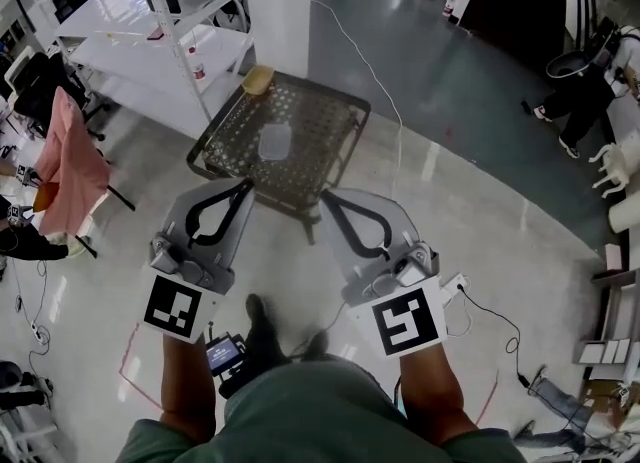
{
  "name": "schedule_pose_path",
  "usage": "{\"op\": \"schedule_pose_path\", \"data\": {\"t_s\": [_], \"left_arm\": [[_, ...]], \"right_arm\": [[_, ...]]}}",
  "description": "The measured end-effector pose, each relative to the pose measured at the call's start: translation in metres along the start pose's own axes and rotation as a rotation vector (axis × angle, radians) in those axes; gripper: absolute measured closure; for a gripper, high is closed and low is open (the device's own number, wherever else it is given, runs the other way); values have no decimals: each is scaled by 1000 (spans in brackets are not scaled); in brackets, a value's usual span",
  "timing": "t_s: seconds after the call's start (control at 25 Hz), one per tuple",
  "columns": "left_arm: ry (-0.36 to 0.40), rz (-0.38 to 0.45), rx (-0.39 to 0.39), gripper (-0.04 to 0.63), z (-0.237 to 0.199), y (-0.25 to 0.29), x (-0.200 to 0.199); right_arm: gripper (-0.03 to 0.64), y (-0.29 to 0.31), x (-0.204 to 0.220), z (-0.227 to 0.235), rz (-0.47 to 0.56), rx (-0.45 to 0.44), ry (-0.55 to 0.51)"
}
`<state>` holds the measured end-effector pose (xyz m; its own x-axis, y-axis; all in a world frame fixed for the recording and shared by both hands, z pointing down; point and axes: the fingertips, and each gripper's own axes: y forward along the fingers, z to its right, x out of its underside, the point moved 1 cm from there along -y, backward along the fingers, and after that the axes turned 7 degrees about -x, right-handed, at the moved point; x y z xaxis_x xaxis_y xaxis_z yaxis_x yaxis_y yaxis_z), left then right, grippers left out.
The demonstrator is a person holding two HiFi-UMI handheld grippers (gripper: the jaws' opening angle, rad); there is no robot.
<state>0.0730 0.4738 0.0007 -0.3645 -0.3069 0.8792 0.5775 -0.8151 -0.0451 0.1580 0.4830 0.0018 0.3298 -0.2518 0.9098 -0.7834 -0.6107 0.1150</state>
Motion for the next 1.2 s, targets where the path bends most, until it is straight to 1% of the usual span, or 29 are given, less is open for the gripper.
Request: {"op": "schedule_pose_path", "data": {"t_s": [0.08,0.28,0.52,0.68,0.96,1.2], "left_arm": [[7,0,14,594,-9,5,7],[-33,48,44,594,-35,28,23],[-44,69,100,594,-81,53,50],[-66,86,113,594,-119,65,69],[-65,118,151,594,-178,74,97],[-100,129,151,594,-219,77,122]], "right_arm": [[609,9,2,4,-4,12,3],[609,36,9,21,-64,49,-10],[609,87,8,40,-87,108,3],[609,127,6,46,-105,130,3],[609,189,-4,54,-133,174,-11],[609,235,-9,55,-161,173,-19]]}}
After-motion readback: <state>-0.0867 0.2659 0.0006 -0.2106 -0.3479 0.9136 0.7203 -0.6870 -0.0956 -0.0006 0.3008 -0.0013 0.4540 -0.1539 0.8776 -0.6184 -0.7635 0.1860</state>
